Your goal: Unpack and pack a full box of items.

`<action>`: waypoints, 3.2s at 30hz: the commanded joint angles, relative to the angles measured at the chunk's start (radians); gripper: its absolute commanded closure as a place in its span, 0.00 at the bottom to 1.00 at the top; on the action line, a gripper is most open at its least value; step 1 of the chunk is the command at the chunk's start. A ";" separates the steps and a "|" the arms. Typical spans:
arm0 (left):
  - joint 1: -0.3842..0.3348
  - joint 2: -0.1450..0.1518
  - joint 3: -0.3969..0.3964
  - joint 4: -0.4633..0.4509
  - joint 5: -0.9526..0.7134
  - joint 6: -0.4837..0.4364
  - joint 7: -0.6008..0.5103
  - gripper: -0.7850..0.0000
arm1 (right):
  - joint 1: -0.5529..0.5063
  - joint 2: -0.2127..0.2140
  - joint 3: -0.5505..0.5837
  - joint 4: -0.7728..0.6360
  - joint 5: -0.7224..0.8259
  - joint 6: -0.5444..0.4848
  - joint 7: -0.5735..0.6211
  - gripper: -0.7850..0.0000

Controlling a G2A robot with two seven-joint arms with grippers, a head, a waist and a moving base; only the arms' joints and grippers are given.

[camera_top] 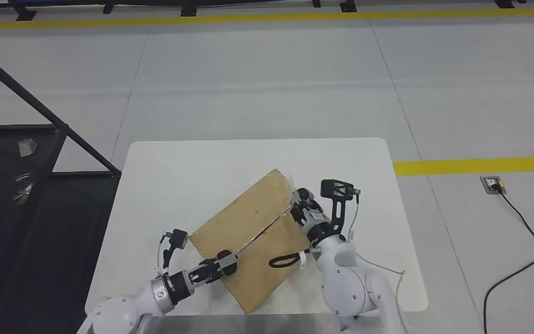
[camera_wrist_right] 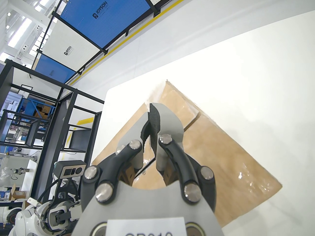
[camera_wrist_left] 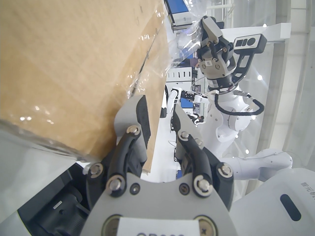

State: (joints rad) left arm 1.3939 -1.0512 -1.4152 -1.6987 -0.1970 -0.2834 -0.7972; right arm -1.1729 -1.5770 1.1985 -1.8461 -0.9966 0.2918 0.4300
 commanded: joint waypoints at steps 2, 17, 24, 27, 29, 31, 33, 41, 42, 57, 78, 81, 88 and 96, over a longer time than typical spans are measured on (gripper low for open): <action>-0.003 0.000 0.005 0.005 0.001 -0.001 0.001 0.64 | 0.018 -0.001 -0.003 0.017 0.001 0.016 0.000 0.56; -0.009 0.002 0.007 0.013 -0.013 -0.007 -0.006 0.65 | 0.059 -0.005 0.016 0.044 0.027 0.101 0.006 0.42; -0.008 0.003 0.010 0.014 -0.016 -0.009 -0.009 0.66 | 0.048 -0.007 0.036 0.030 0.070 0.099 -0.077 0.39; -0.006 0.003 0.011 0.014 -0.016 -0.009 -0.008 0.66 | 0.023 -0.008 0.032 0.008 0.096 0.064 -0.120 0.27; -0.006 0.003 0.011 0.013 -0.016 -0.009 -0.008 0.67 | 0.011 -0.004 0.032 -0.003 0.129 0.008 -0.082 0.15; -0.005 0.004 0.011 0.013 -0.015 -0.009 -0.009 0.67 | 0.007 0.002 0.043 -0.012 0.162 -0.059 -0.002 0.04; -0.005 0.004 0.011 0.012 -0.015 -0.009 -0.009 0.67 | 0.006 0.010 0.067 -0.019 0.208 -0.125 0.087 0.00; -0.006 0.005 0.012 0.009 -0.019 -0.011 -0.011 0.68 | -0.025 0.037 0.128 -0.044 0.342 -0.353 0.281 0.00; -0.006 0.005 0.012 0.010 -0.020 -0.010 -0.012 0.68 | -0.023 0.043 0.139 -0.043 0.352 -0.388 0.345 0.00; -0.008 0.007 0.015 0.010 -0.020 -0.015 -0.009 0.70 | 0.043 0.067 0.058 0.058 0.201 -0.356 0.423 0.00; -0.007 0.009 0.020 0.010 -0.018 -0.013 -0.006 0.71 | 0.115 0.046 0.004 0.087 0.281 -0.115 0.111 0.00; -0.010 0.009 0.023 0.011 -0.016 -0.013 -0.006 0.71 | 0.101 0.046 0.010 0.062 0.305 -0.113 0.065 0.00; -0.014 0.009 0.028 0.014 -0.017 -0.012 -0.008 0.72 | 0.104 0.045 -0.018 0.071 0.356 -0.160 0.076 0.00; -0.016 0.009 0.031 0.017 -0.019 -0.014 -0.006 0.72 | 0.239 0.032 -0.060 0.260 0.520 -0.182 0.189 0.00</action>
State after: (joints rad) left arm 1.3776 -1.0420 -1.3845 -1.6826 -0.2155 -0.2968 -0.8038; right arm -0.9556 -1.5437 1.1419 -1.6164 -0.4961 0.1101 0.5907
